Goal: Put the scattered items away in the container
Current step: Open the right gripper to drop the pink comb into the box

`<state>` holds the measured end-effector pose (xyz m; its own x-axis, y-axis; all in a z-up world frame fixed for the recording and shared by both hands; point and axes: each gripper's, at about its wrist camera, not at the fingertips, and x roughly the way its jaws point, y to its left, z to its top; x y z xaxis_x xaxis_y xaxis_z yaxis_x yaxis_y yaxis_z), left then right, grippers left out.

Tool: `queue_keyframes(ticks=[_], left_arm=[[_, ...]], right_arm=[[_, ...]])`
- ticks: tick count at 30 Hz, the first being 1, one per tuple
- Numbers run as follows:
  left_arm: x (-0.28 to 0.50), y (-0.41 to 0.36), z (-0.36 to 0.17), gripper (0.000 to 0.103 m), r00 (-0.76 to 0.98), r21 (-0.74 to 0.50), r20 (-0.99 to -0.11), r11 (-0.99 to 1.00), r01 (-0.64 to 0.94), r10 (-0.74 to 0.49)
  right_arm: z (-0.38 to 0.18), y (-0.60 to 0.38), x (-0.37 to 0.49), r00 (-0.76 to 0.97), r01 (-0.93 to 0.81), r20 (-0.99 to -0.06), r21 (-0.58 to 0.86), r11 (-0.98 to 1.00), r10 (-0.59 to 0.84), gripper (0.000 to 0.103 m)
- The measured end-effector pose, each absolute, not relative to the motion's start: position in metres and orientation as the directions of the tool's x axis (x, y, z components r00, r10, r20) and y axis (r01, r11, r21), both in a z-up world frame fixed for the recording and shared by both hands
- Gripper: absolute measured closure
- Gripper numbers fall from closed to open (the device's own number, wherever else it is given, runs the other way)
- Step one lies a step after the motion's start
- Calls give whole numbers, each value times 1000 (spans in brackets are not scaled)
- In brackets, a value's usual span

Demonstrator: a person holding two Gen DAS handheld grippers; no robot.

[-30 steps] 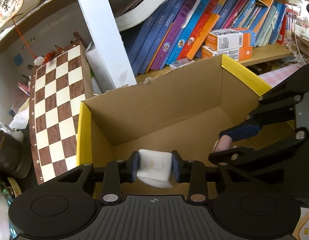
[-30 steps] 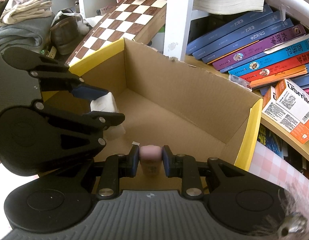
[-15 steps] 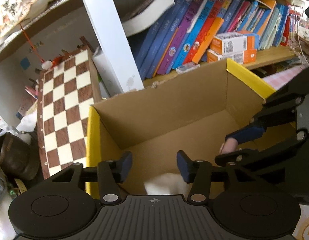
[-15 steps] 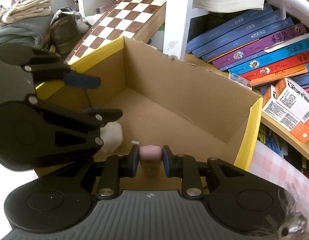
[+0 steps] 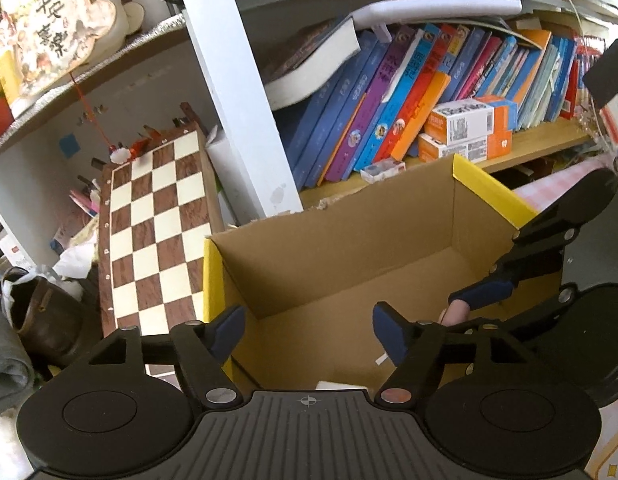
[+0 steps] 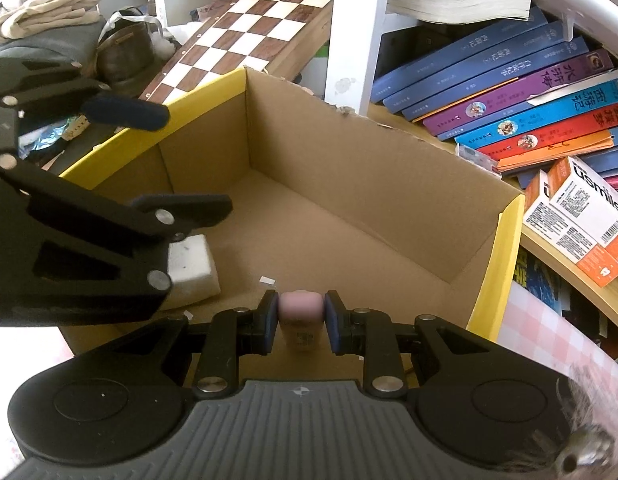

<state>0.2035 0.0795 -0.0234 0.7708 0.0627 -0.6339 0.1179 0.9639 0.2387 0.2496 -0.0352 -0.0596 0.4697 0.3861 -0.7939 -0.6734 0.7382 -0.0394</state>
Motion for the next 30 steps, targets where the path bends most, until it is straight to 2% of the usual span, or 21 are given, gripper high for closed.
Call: queue_keyframes(ticks=[2, 7, 13, 16, 30], left_arm=[[202, 80, -22, 27, 774, 239, -630, 964, 115, 64], [198, 82, -18, 26, 781, 238, -621, 965, 112, 63], [190, 82, -11, 25, 792, 240, -608, 965, 108, 62], [184, 83, -6, 25, 799, 238, -598, 966, 102, 63], [132, 79, 18, 23, 835, 225, -548, 970, 94, 47]], right_arm=[[-59, -35, 249, 476, -673, -790, -45, 738, 386, 77], [-55, -34, 247, 488, -672, -785, -59, 738, 382, 62], [-46, -35, 242, 507, -669, -772, -71, 740, 384, 58], [-36, -38, 237, 527, -665, -757, -83, 743, 387, 51], [5, -59, 193, 613, -632, -695, -148, 761, 375, 45]])
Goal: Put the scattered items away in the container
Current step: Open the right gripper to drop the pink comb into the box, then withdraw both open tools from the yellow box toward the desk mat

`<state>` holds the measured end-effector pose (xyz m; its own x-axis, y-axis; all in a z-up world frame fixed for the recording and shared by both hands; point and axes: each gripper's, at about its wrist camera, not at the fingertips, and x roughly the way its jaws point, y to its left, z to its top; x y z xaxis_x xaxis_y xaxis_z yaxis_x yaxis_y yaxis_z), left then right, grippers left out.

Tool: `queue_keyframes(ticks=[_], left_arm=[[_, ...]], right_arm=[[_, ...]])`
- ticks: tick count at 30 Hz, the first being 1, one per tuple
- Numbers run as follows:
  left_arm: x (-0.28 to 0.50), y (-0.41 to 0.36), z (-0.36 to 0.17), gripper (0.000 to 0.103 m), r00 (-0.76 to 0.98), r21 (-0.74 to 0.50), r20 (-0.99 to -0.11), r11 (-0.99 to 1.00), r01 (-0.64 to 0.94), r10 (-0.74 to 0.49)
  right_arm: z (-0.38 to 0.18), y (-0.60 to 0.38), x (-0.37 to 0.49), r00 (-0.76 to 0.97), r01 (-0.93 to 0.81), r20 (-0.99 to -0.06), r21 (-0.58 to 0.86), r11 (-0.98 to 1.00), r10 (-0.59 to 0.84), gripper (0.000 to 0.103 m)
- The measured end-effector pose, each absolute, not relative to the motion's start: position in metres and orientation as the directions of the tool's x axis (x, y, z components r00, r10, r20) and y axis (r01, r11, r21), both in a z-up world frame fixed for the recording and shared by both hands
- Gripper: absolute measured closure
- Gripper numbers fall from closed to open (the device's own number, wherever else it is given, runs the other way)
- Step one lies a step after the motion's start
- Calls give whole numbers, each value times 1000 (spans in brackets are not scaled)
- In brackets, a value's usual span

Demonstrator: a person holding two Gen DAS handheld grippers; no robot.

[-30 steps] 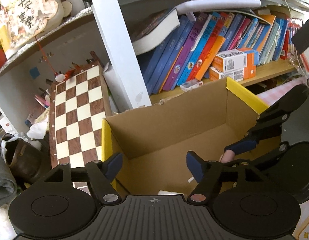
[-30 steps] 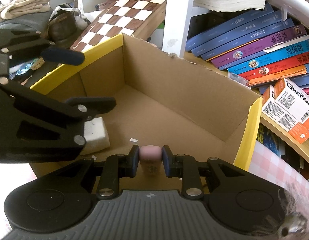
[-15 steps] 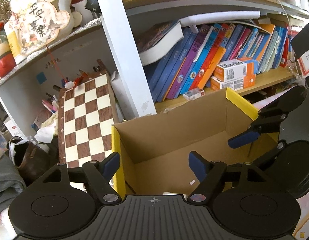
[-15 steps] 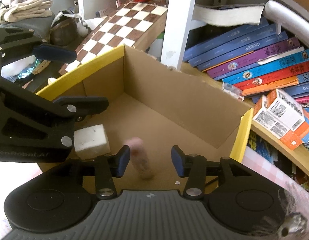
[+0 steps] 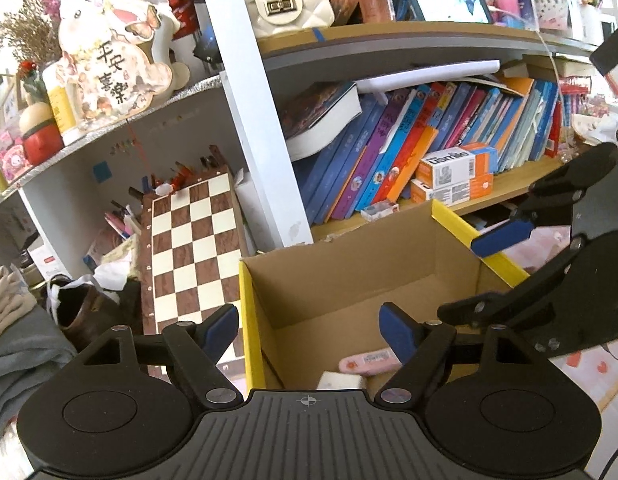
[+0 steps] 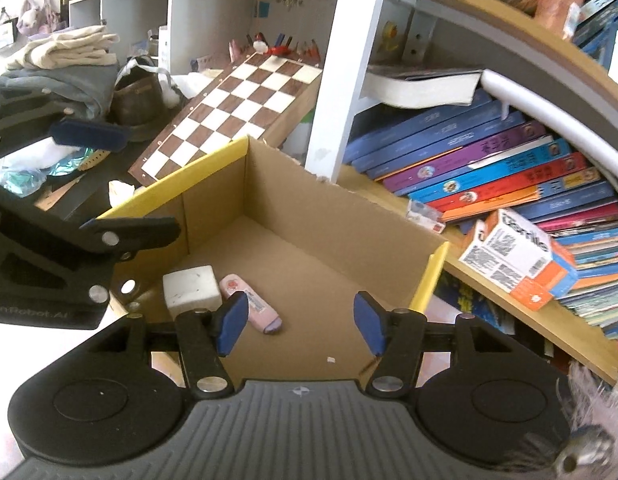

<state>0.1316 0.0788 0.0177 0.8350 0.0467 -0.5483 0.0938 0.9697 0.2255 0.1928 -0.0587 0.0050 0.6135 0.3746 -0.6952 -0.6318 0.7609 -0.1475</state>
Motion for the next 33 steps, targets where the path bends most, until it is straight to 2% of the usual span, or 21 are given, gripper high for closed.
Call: queue_keyframes(ticks=[7, 21, 33], left_arm=[[98, 72, 24, 20, 846, 205, -532, 973, 102, 23], [58, 50, 32, 19, 861, 205, -508, 965, 161, -36], [45, 36, 29, 19, 853, 183, -515, 960, 212, -90]], right_arm=[[16, -80, 161, 654, -593, -666, -157, 790, 358, 42], [18, -128, 108, 700, -483, -643, -106, 869, 310, 41], [5, -160, 80, 724, -373, -643, -59, 926, 250, 31]])
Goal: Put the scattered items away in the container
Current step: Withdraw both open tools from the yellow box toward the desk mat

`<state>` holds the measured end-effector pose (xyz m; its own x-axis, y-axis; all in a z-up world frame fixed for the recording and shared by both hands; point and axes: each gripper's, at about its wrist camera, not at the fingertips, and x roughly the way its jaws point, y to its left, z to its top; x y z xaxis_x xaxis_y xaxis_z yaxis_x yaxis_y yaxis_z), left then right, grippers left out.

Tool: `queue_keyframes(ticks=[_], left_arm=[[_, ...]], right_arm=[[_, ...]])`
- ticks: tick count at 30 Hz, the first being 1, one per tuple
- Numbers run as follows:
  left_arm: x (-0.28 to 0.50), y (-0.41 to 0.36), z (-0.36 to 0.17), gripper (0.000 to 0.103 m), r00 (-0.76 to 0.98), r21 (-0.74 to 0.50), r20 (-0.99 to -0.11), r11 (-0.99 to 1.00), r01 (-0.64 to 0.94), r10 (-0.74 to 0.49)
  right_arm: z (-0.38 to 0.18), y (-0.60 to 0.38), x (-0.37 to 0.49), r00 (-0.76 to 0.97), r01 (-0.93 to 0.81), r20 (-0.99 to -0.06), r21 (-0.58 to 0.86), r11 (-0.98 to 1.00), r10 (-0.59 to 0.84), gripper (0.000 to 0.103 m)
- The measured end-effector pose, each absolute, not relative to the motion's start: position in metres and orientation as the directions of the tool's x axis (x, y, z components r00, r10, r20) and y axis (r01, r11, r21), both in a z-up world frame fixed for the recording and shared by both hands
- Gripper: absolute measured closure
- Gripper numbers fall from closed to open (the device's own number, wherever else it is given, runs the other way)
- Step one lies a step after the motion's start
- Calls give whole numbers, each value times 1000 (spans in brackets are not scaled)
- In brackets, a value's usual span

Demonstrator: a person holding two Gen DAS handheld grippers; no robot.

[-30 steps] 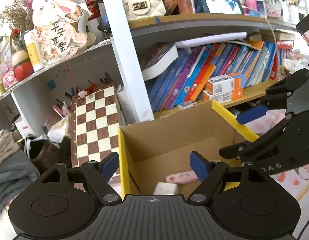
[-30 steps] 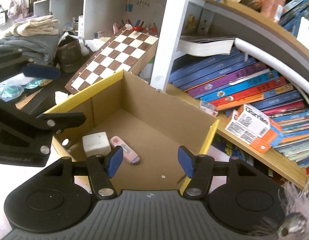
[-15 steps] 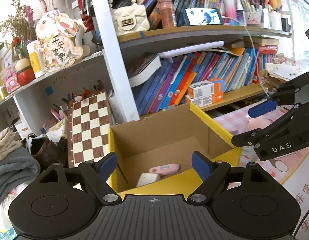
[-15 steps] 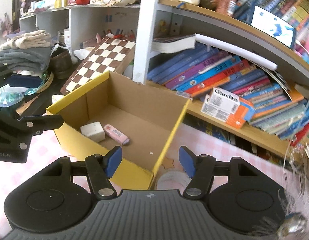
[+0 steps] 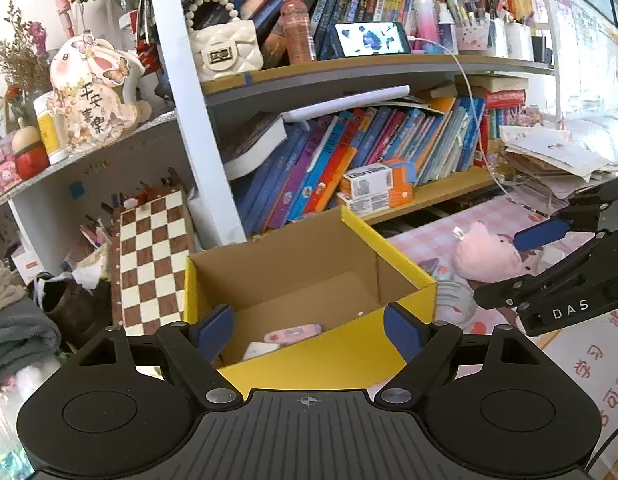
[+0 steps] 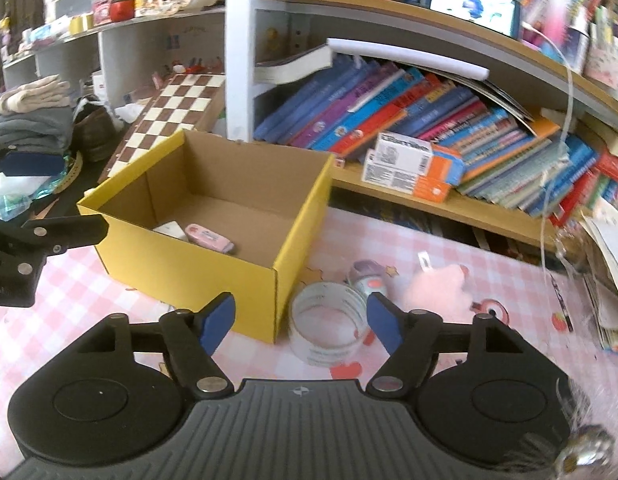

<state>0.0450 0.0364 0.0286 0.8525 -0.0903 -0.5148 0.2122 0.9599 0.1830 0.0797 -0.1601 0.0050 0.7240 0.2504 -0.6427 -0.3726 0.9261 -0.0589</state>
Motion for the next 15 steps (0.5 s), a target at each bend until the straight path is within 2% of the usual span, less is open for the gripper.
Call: queue_keyframes(ticks=[11, 15], left_arm=[[33, 21, 19, 19, 825, 161, -547, 950, 268, -141], [31, 15, 17, 19, 817, 155, -555, 945, 287, -156]], right_arm=[[-4, -182, 56, 739, -310, -639, -42, 950, 213, 30], [-9, -191, 51, 736, -281, -649, -31, 959, 194, 24]])
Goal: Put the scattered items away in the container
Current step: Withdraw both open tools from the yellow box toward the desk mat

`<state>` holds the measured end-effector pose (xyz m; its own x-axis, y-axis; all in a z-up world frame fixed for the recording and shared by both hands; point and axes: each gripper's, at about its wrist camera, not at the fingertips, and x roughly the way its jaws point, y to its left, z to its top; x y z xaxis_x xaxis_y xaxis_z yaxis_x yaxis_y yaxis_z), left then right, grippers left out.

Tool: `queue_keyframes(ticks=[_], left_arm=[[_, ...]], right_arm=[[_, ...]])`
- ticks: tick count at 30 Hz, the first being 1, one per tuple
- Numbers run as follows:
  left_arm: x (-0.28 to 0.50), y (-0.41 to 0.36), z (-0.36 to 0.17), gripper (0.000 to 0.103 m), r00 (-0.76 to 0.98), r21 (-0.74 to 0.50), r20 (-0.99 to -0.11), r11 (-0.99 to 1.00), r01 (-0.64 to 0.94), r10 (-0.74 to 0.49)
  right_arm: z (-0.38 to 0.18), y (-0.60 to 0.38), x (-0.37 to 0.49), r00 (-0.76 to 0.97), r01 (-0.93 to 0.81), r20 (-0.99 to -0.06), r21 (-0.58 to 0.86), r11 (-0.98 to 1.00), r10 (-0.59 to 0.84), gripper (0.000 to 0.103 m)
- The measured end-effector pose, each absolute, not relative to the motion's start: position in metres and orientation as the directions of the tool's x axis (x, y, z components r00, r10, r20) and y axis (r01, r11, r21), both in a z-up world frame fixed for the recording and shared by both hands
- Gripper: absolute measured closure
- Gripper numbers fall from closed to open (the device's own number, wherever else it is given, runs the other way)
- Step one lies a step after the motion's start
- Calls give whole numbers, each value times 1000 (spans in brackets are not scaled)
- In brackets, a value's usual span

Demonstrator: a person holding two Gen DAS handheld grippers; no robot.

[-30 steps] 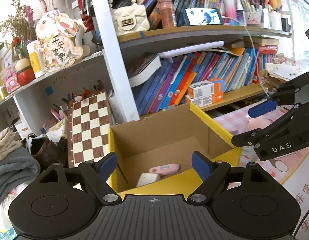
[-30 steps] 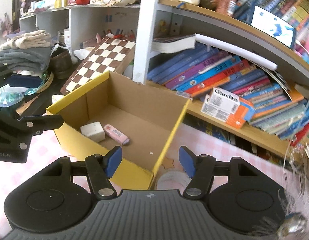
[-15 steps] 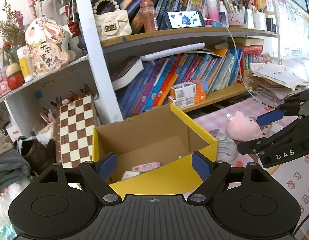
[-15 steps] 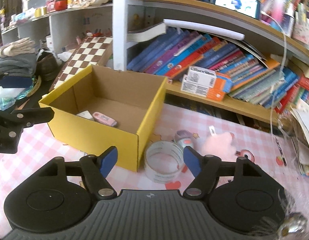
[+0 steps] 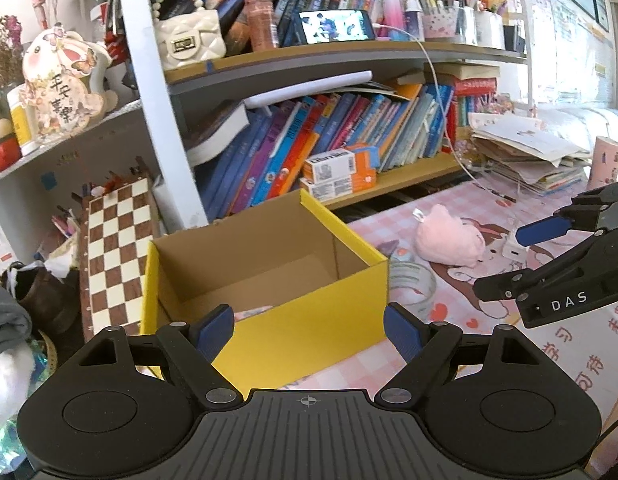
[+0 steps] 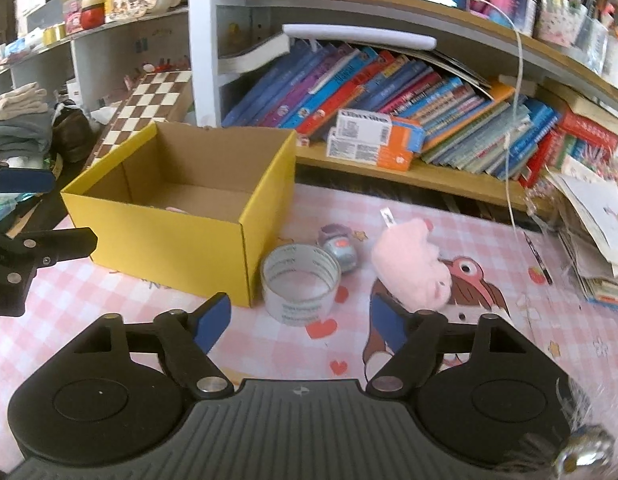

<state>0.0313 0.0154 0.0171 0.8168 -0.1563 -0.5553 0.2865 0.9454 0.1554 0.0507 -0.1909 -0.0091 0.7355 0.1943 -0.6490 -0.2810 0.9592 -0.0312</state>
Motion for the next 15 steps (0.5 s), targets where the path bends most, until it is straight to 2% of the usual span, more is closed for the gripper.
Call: queue_keyframes(ticks=[15], left_arm=[[38, -15, 9, 19, 774, 142, -592, 917, 373, -223]], right_arm=[[-23, -224, 47, 721, -180, -682, -8, 984, 127, 21]])
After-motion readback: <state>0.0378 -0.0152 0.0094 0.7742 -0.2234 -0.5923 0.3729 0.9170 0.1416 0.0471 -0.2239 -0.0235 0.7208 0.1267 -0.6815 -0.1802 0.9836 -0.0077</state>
